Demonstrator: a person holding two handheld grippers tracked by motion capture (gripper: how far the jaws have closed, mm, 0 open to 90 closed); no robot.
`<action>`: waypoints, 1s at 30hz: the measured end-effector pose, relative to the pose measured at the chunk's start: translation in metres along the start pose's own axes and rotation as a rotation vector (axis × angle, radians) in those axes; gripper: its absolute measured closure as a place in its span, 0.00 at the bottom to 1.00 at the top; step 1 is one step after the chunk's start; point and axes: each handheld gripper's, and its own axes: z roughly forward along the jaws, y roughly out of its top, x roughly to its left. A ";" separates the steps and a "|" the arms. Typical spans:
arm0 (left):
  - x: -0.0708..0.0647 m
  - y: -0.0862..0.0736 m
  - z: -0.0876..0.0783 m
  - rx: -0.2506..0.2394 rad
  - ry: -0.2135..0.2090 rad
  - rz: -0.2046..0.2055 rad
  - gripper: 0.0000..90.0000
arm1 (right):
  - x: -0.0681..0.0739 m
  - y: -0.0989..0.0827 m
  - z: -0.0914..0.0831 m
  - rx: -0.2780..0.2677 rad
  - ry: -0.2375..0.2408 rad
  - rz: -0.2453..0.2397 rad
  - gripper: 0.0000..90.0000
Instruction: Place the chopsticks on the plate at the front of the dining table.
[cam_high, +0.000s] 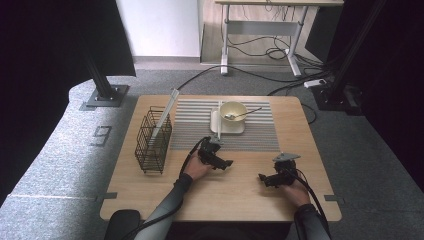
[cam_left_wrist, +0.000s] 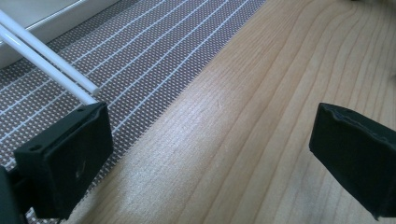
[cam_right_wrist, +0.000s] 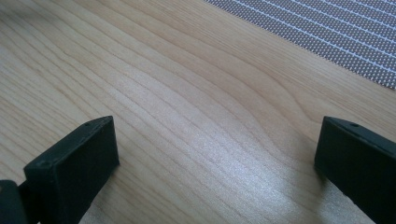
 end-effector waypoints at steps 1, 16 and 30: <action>0.000 0.000 0.000 0.001 0.000 -0.001 0.00 | 0.000 0.000 0.000 -0.001 -0.001 0.001 0.00; 0.002 0.005 0.005 0.016 0.009 -0.001 0.00 | 0.000 0.000 0.000 -0.001 0.000 0.001 0.00; 0.000 0.006 0.007 0.011 0.008 0.004 0.00 | 0.000 0.000 0.000 0.001 0.000 0.000 0.00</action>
